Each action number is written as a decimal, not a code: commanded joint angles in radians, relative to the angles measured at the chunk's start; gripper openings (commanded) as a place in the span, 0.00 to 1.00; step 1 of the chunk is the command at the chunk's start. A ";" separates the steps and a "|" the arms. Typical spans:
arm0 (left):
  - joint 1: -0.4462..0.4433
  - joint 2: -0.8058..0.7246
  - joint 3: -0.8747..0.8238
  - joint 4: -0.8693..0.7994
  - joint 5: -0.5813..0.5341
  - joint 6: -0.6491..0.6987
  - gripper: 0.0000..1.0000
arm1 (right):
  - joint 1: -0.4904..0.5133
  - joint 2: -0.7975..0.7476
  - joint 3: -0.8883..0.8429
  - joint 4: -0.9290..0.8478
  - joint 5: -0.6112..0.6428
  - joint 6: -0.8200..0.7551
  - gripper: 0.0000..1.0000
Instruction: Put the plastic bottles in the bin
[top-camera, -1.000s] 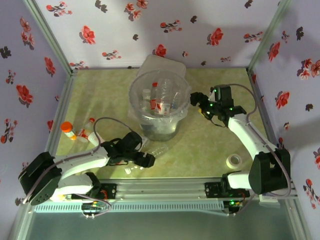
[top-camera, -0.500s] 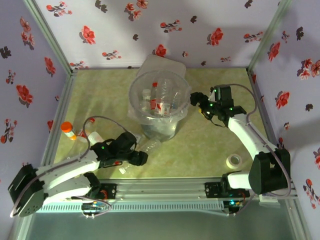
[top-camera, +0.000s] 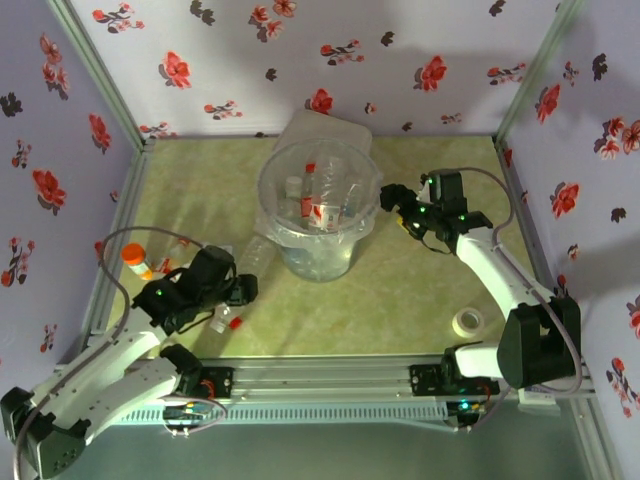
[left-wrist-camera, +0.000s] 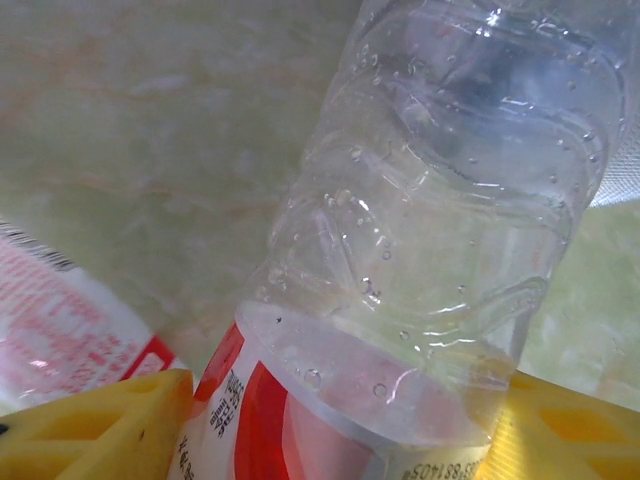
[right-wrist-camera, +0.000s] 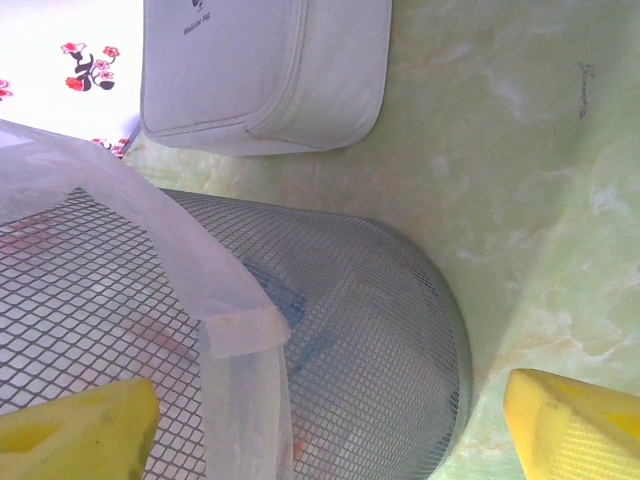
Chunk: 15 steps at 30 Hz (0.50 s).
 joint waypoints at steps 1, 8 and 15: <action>0.054 -0.034 0.043 -0.051 -0.076 -0.048 0.65 | 0.006 0.004 0.028 0.028 -0.010 0.003 0.90; 0.189 -0.032 0.138 -0.003 -0.161 -0.039 0.64 | 0.003 -0.036 0.020 0.030 0.038 0.011 0.89; 0.287 0.152 0.461 0.052 -0.175 0.194 0.64 | -0.064 -0.149 -0.003 0.032 0.068 0.021 0.89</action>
